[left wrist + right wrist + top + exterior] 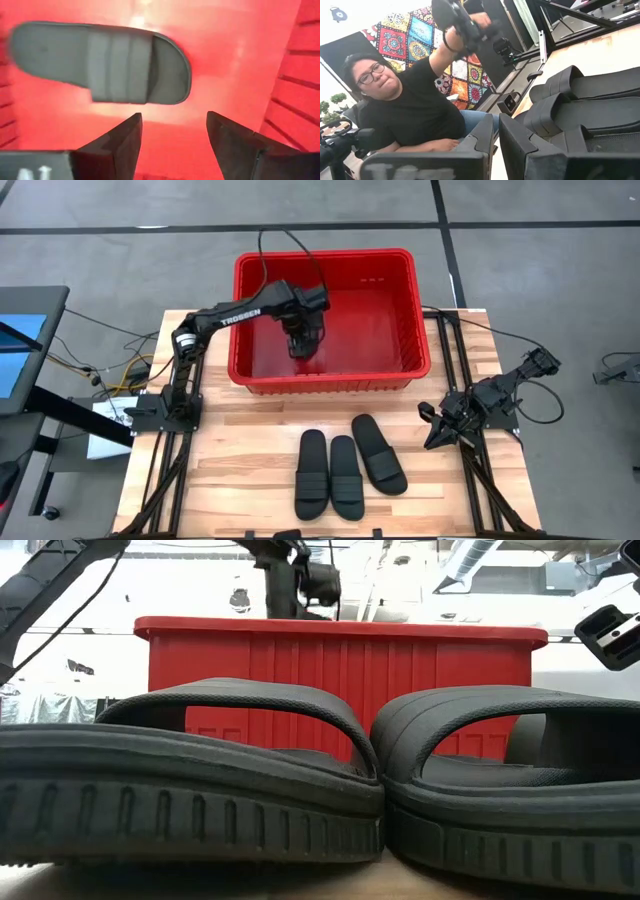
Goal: Pick and place slides into bin
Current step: Put the black slide into the red container
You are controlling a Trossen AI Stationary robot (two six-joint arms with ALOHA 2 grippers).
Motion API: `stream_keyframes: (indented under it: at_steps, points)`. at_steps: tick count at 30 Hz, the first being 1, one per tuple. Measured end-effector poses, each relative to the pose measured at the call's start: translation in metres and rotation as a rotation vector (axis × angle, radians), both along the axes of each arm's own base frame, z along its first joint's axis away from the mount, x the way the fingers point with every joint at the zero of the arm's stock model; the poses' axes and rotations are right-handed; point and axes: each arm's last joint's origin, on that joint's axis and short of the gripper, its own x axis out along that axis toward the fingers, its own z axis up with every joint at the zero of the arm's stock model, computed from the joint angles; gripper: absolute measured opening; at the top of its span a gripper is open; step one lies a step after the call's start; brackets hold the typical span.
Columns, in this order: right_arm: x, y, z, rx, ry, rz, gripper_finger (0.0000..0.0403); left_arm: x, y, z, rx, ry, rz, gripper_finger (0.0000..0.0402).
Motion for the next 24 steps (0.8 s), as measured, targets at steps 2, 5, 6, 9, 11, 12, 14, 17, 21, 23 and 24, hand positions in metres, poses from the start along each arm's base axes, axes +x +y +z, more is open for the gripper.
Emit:
stream_keyframes:
  at_steps: [2, 5, 6, 9, 11, 12, 14, 17, 21, 23, 24]
  points:
    - [0.000, 0.000, 0.000, 0.000, 0.000, 0.000, 0.0021, -0.003, -0.001, 0.019, 0.016, -0.012, 0.020, 0.0213]
    - [0.000, 0.000, 0.000, 0.000, 0.000, 0.000, 0.0021, -0.009, -0.004, 0.048, 0.032, -0.046, 0.050, 0.0213]
    - [0.000, 0.000, 0.000, 0.000, 0.000, 0.000, 0.0021, -0.012, -0.006, 0.057, 0.036, -0.060, 0.061, 0.0213]
    - [0.000, 0.000, 0.000, 0.000, 0.000, 0.000, 0.0021, -0.018, -0.013, 0.082, 0.051, -0.117, 0.086, 0.0213]
    - [0.000, 0.000, 0.000, 0.000, 0.000, 0.000, 0.0021, -0.024, -0.020, 0.094, 0.059, -0.174, 0.111, 0.0213]
    - [0.000, 0.000, 0.000, 0.000, 0.000, 0.000, 0.0021, -0.028, -0.024, 0.098, 0.056, -0.184, 0.108, 0.0213]
    - [0.000, 0.000, 0.000, 0.000, 0.000, 0.000, 0.0021, -0.037, -0.034, 0.111, 0.050, -0.212, 0.087, 0.0213]
    - [0.000, 0.000, 0.000, 0.000, 0.000, 0.000, 0.0021, -0.050, -0.049, 0.131, 0.011, -0.290, 0.054, 0.0213]
    - [0.000, 0.000, 0.000, 0.000, 0.000, 0.000, 0.0021, -0.069, -0.074, 0.159, -0.017, -0.426, 0.001, 0.0213]
    - [0.000, 0.000, 0.000, 0.000, 0.000, 0.000, 0.0021, -0.075, -0.089, 0.168, -0.031, -0.463, -0.032, 0.0213]
    - [0.000, 0.000, 0.000, 0.000, 0.000, 0.000, 0.0021, -0.077, -0.097, 0.170, -0.038, -0.474, -0.049, 0.0213]
